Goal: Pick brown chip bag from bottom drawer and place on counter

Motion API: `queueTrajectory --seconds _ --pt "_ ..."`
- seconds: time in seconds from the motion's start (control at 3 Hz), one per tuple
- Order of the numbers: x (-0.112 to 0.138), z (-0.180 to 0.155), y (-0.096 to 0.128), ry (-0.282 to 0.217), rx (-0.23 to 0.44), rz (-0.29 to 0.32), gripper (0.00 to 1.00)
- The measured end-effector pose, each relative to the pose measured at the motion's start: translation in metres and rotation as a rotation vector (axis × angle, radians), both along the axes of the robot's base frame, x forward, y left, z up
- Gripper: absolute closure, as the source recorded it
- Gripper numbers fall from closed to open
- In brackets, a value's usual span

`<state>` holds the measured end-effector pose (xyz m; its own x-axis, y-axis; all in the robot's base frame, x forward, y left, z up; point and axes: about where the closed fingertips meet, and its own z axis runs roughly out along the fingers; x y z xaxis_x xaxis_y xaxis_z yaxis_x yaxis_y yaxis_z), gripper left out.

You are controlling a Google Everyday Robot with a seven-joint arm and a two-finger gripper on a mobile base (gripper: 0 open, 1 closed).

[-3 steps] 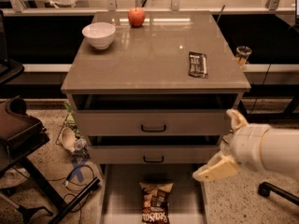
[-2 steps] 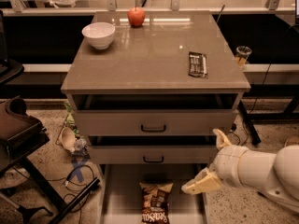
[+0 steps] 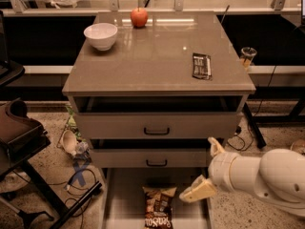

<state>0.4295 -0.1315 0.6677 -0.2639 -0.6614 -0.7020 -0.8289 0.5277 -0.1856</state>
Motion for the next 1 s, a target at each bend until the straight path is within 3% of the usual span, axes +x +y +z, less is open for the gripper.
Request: queueTrajectory --seconds 0.33,1.0 --pt "-0.003 -0.025 0.012 0.046 0.001 0.000 0.00" --pt "-0.001 -0.159 0.038 0.207 0.063 -0.039 0.00"
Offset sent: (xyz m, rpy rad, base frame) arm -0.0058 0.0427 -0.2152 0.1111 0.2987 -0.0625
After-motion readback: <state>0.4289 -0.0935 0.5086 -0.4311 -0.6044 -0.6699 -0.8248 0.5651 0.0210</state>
